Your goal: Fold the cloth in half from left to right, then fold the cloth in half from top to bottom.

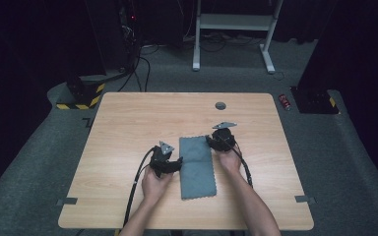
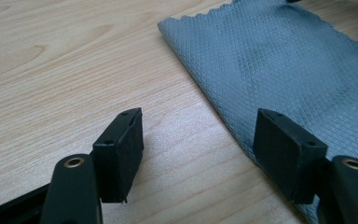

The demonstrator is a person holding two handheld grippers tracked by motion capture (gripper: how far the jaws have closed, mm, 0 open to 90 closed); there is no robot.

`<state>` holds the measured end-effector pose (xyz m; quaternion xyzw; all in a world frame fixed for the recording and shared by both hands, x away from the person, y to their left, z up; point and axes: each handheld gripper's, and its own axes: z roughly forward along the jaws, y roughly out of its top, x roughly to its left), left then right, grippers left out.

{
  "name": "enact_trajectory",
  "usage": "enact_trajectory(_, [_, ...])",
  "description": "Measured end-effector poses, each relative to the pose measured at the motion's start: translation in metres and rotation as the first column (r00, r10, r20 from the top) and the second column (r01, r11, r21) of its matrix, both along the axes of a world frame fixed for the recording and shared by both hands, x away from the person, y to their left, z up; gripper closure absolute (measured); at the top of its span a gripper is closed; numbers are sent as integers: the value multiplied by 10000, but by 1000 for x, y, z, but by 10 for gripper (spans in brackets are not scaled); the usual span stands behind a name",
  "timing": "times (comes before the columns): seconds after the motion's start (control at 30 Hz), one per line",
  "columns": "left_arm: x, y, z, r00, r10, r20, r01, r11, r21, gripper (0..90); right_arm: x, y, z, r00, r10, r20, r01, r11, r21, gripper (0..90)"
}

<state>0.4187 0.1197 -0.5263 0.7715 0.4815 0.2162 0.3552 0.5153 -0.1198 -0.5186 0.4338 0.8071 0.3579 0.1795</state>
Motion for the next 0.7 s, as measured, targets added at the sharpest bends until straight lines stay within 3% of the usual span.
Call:
enact_trajectory(0.1, [-1,0,0,10000,-47,10,47,10000,-2,334,-10,-3,10,9995,291,-135,-284,9984,488,618])
enact_trajectory(0.17, [-1,1,0,9999,-136,2,136,9999,-10,331,-25,-1,15,9964,841,87,-845,9951,520,601])
enact_trajectory(0.33, [-1,1,0,9999,-152,-3,152,9999,-8,332,-55,0,19,9881,1536,-26,-1534,9872,440,565])
enact_trajectory(0.57, [-1,1,0,9998,-220,-34,220,9997,-97,329,-91,-9,12,9858,1672,-130,-1666,9852,394,522])
enact_trajectory(0.7, [-3,4,1,9989,-466,-80,464,9986,-264,342,-105,-16,10,9860,1670,38,-1670,9849,456,536])
